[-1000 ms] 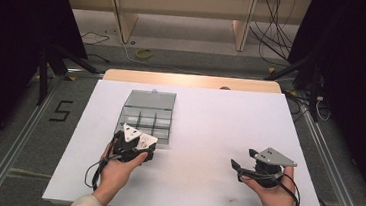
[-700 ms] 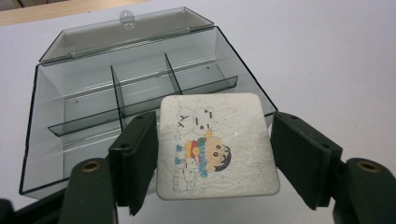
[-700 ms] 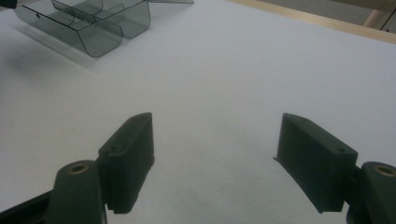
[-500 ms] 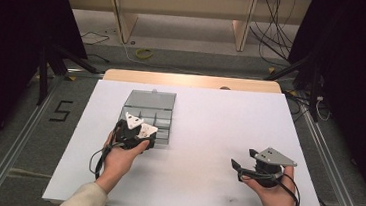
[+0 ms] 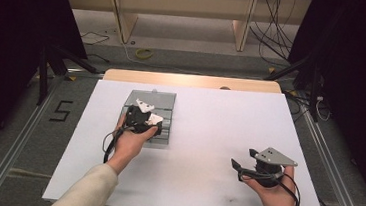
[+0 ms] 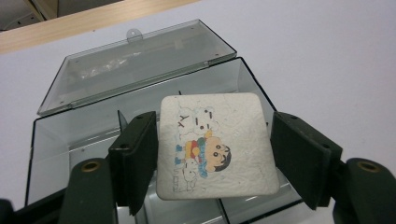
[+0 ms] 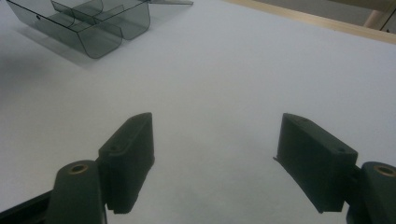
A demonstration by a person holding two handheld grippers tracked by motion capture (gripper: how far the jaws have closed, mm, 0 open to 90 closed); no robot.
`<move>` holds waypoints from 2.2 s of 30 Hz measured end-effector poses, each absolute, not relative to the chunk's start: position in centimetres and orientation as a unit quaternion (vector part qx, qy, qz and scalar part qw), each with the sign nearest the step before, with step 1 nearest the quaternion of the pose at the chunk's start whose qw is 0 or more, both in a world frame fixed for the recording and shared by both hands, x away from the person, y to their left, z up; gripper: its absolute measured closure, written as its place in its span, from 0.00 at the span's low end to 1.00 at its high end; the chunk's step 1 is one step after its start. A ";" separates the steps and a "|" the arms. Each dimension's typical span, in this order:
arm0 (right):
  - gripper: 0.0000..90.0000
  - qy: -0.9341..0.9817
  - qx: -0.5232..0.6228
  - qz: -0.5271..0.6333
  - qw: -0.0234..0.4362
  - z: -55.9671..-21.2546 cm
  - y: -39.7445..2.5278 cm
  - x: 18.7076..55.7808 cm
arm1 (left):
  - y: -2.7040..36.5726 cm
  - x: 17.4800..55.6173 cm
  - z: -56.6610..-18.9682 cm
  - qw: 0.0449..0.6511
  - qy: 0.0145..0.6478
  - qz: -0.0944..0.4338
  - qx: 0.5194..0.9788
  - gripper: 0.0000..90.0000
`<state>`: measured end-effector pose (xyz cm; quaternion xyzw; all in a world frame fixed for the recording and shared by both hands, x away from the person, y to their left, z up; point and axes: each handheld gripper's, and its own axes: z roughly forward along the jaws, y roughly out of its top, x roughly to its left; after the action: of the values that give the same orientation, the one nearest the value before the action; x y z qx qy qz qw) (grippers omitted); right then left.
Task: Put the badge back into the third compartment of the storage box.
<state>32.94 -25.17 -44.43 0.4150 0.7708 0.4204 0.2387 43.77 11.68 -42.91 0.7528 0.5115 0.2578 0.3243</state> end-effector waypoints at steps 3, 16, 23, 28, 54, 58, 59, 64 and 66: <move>0.31 0.771 0.415 0.420 0.239 -44.4 -25.2 32.9 | 11.3 44.4 -43.0 0.320 0.513 0.257 0.754 0.37; 0.31 0.771 0.415 0.421 0.238 -44.5 -25.2 33.0 | 10.7 45.4 -43.5 0.309 0.516 0.248 0.760 0.37; 0.31 0.770 0.416 0.422 0.237 -44.5 -25.2 33.0 | 10.4 46.1 -43.7 0.301 0.518 0.240 0.764 0.37; 0.31 0.770 0.416 0.422 0.236 -44.5 -25.2 33.0 | 10.0 46.6 -43.8 0.298 0.520 0.237 0.765 0.37; 0.31 0.770 0.415 0.423 0.236 -44.5 -25.2 33.0 | 9.6 48.0 -44.5 0.285 0.534 0.221 0.765 0.37; 0.31 0.770 0.414 0.423 0.236 -44.5 -25.2 33.0 | 9.5 48.1 -44.5 0.285 0.533 0.220 0.766 0.37; 0.31 0.770 0.415 0.423 0.237 -44.5 -25.2 33.0 | 9.4 48.1 -44.5 0.285 0.533 0.220 0.766 0.37; 0.31 0.770 0.414 0.423 0.236 -44.5 -25.2 33.0 | 9.3 48.3 -44.6 0.285 0.536 0.216 0.765 0.37; 0.31 0.771 0.413 0.424 0.235 -44.5 -25.2 33.0 | 9.4 48.4 -44.7 0.286 0.537 0.210 0.765 0.36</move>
<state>33.02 -25.20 -44.53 0.4134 0.7706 0.4243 0.2350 48.42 9.42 -44.72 0.7650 0.5373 0.2102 0.2861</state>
